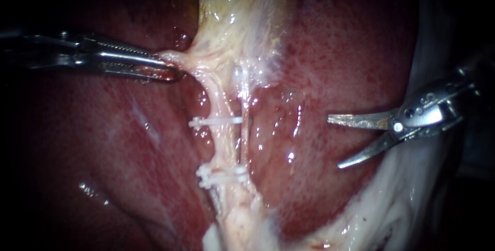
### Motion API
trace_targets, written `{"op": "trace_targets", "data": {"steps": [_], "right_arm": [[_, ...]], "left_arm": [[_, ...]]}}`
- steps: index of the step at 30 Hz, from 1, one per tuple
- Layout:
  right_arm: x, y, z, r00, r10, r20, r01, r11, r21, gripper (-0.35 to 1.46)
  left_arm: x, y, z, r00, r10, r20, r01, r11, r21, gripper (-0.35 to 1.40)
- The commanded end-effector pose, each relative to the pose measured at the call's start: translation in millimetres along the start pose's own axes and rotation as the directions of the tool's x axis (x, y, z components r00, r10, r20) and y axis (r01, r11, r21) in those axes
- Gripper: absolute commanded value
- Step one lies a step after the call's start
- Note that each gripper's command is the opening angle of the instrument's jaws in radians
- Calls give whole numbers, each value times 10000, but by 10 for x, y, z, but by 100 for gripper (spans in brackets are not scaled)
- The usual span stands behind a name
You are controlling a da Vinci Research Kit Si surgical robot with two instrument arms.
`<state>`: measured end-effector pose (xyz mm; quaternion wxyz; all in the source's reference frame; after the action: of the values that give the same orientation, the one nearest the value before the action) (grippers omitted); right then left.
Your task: Go to the cutting position left tube
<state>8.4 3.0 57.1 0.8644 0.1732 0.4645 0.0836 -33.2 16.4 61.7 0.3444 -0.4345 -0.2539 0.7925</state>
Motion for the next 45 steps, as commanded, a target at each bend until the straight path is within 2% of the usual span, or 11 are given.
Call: {"op": "trace_targets", "data": {"steps": [1, 5, 10, 14, 19, 27, 35, 39, 45], "right_arm": [[0, 0, 0, 10000, 8, -1, -8, 10000, -1, 143], [0, 0, 0, 10000, 8, -1, -8, 10000, -1, 143], [1, 0, 1, 10000, 9, 4, -9, 10000, -32, 143], [3, 0, 4, 10000, 20, -3, -20, 10000, 9, 143], [11, -2, 18, 10000, -25, -72, 28, 9992, 395, 143], [21, -11, 74, 9953, 963, 19, -957, 9858, 1376, 145], [32, 1, 137, 9832, 1807, 243, -1817, 9598, 2142, 145], [28, 2, 156, 9779, 2064, 327, -2079, 9446, 2542, 145], [16, 2, 171, 9726, 2265, 521, -2321, 9335, 2732, 145]], "left_arm": [[2, 1, -2, 10000, -8, -2, 8, 10000, -9, -35], [12, 3, -18, 10000, -57, 25, 57, 9999, -123, -35], [28, 7, -51, 9998, -154, -102, 155, 9998, 99, -35], [34, 9, -66, 9996, -209, -193, 212, 9996, 163, -35], [33, 10, -63, 9996, -209, -211, 213, 9995, 220, -35], [33, 10, -61, 9996, -205, -214, 210, 9995, 233, -35], [31, 10, -59, 9996, -199, -219, 205, 9995, 250, -35], [31, 10, -60, 9996, -199, -218, 204, 9995, 249, -35], [31, 10, -59, 9996, -198, -220, 204, 9995, 255, -35]]}}
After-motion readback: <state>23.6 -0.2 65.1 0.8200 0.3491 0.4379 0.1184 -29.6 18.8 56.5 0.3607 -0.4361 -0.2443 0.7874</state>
